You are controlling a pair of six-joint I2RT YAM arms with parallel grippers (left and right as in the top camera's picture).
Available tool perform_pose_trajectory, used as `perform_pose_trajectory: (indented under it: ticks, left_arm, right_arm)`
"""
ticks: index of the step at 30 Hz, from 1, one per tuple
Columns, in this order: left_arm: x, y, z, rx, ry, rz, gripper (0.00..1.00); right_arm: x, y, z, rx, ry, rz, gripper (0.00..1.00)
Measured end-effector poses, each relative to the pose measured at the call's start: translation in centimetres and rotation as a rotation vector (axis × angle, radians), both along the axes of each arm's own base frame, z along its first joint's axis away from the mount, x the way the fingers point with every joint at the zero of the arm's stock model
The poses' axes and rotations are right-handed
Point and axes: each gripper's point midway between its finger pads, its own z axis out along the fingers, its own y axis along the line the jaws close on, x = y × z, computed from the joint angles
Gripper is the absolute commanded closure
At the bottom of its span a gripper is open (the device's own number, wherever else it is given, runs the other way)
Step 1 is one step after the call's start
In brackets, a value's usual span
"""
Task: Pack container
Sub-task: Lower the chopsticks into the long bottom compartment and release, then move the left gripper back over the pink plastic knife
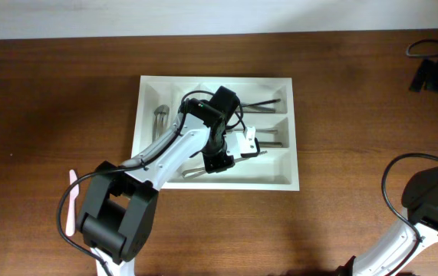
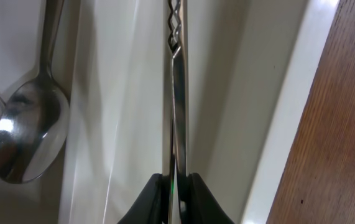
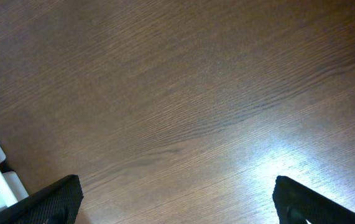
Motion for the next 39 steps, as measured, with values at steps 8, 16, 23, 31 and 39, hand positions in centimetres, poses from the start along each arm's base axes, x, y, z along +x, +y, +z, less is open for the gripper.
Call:
perform_pose_trajectory:
  ticks: [8,16,23,31,39]
  left_arm:
    - [0.0,-0.1,0.0,-0.004,0.000,-0.008,0.54]
    - [-0.1,-0.1,0.0,-0.007,0.001,-0.011,0.50]
    - [0.1,-0.2,0.1,-0.012,-0.006,-0.011,0.43]
    - [6.3,-2.0,6.9,-0.045,-0.238,0.079,0.01]
    - [12.1,3.8,14.4,0.134,-0.502,0.451,0.01]
  right_arm:
    - [0.0,0.0,0.0,0.000,0.000,0.000,0.01]
    - [0.0,0.0,0.0,0.000,0.000,0.000,0.01]
    - [0.0,0.0,0.0,0.000,0.000,0.000,0.01]
    - [0.0,0.0,0.0,0.000,0.000,0.000,0.01]
    - [0.0,0.0,0.0,0.000,0.000,0.000,0.01]
